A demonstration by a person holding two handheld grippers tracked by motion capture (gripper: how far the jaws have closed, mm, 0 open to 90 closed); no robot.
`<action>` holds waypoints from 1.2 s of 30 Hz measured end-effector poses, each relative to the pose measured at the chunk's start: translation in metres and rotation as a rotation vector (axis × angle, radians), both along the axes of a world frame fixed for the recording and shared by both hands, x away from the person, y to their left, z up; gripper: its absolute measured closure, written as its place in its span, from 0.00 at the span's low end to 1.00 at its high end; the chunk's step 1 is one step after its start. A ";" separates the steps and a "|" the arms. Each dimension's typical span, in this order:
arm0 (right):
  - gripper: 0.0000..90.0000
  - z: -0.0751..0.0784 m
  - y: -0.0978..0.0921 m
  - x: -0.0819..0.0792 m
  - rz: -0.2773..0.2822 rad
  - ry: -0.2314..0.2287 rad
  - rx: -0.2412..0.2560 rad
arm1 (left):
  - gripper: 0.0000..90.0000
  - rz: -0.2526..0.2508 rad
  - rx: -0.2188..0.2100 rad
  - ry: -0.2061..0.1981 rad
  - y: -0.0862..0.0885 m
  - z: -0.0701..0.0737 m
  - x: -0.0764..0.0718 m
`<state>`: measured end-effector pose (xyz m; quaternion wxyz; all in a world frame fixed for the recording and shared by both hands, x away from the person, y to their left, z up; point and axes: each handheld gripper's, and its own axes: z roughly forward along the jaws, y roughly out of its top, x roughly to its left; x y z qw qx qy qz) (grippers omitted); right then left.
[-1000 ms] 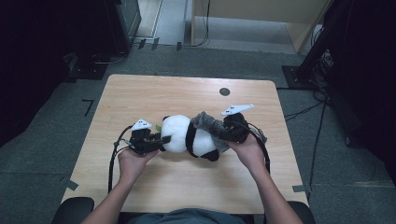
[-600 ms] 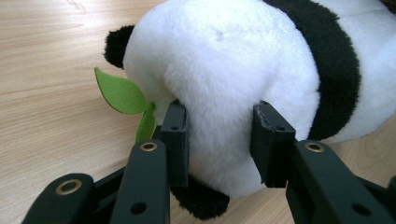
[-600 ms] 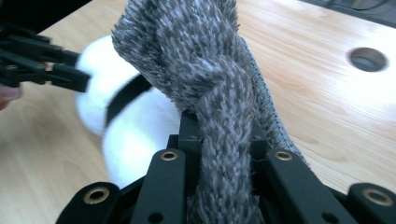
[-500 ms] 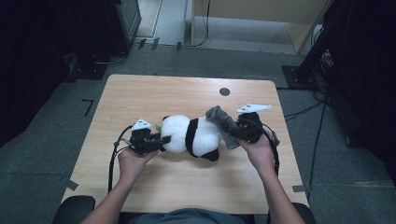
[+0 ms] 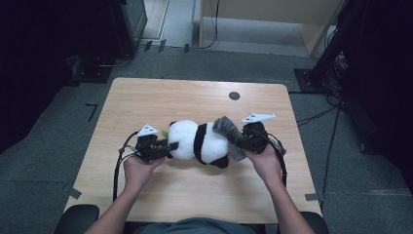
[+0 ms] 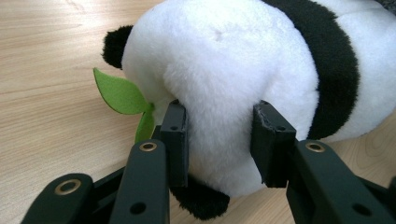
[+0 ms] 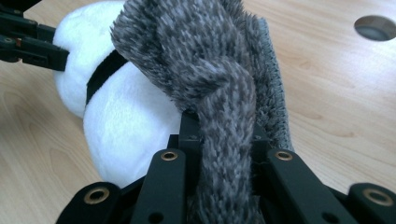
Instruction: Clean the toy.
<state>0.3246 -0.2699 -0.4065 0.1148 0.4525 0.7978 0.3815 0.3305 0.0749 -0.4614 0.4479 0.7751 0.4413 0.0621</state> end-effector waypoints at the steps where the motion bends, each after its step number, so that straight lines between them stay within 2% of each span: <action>1: 0.86 -0.001 0.000 0.000 -0.001 0.009 0.004 | 0.69 -0.001 0.001 -0.001 0.000 0.000 0.000; 5: 0.86 -0.006 -0.004 0.001 0.009 0.027 0.026 | 0.69 -0.002 0.002 -0.006 -0.001 0.000 -0.001; 16: 0.86 -0.014 -0.008 0.001 0.027 0.063 0.026 | 0.68 -0.006 0.000 -0.010 -0.001 0.000 -0.002; 21: 0.86 -0.016 -0.013 0.003 0.035 0.104 0.035 | 0.68 -0.008 -0.003 -0.004 0.000 -0.001 -0.001; 27: 0.86 -0.019 -0.016 0.004 0.043 0.132 0.032 | 0.68 -0.007 -0.003 -0.004 0.000 -0.001 -0.001; 31: 0.86 -0.021 -0.017 0.002 0.058 0.134 0.004 | 0.68 -0.007 -0.003 -0.003 0.000 -0.001 -0.001; 36: 0.85 -0.033 -0.020 0.005 0.071 0.172 0.009 | 0.68 -0.006 -0.009 0.002 0.001 -0.001 -0.001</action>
